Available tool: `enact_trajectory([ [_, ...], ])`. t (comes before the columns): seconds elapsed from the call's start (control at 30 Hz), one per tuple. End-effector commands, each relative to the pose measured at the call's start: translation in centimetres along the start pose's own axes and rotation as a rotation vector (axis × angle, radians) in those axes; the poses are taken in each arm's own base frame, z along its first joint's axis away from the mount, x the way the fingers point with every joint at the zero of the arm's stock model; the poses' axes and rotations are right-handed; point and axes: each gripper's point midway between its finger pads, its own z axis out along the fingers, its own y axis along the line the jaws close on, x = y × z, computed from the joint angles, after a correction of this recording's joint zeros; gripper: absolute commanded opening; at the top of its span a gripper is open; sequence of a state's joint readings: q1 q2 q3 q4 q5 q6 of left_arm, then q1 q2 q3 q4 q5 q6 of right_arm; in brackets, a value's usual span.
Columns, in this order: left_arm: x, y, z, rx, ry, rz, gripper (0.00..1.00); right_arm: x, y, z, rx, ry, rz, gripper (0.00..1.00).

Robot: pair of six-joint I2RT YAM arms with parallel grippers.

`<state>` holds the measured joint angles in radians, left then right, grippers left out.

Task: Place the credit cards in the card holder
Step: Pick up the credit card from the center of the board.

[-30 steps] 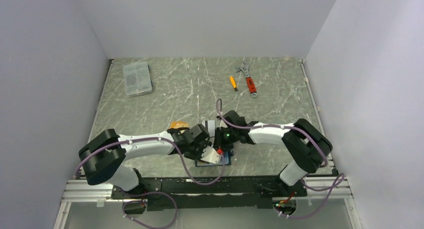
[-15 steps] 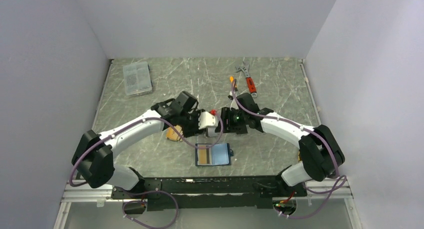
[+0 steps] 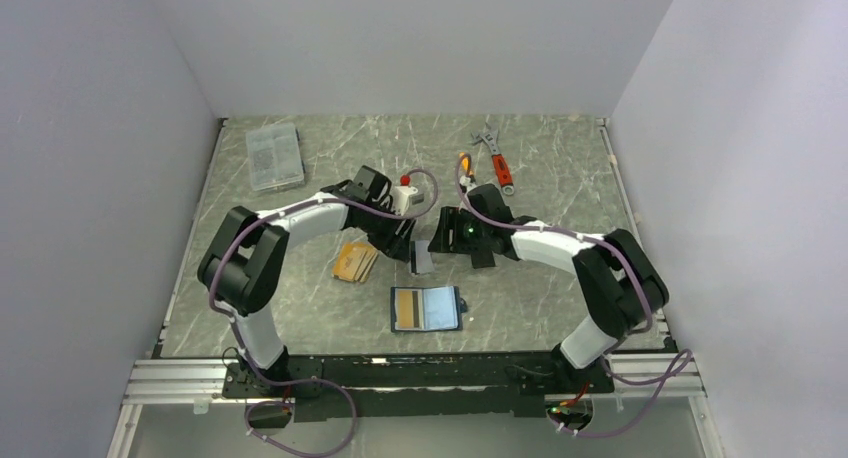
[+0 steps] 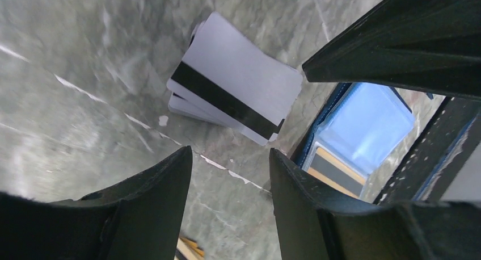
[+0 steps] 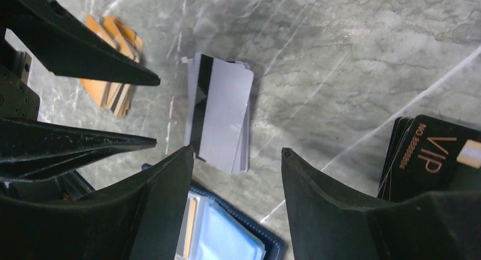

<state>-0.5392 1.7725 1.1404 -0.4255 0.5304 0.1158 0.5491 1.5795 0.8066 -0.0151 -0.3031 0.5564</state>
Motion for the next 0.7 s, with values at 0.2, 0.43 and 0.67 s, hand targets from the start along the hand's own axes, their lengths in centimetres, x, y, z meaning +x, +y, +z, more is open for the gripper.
enact_trajectory([
  [0.2,0.9,-0.2,1.8,0.013,-0.023,-0.255,0.59,-1.2,0.2,3.3,-0.066,-0.004,0.036,0.59],
  [0.43,1.7,1.4,3.3,-0.035,0.009,-0.274,0.53,-0.5,-0.3,4.3,-0.065,0.009,0.070,0.52],
  [0.67,2.2,2.2,4.5,-0.065,0.050,-0.280,0.47,1.0,-1.1,3.9,-0.058,0.017,0.103,0.50],
])
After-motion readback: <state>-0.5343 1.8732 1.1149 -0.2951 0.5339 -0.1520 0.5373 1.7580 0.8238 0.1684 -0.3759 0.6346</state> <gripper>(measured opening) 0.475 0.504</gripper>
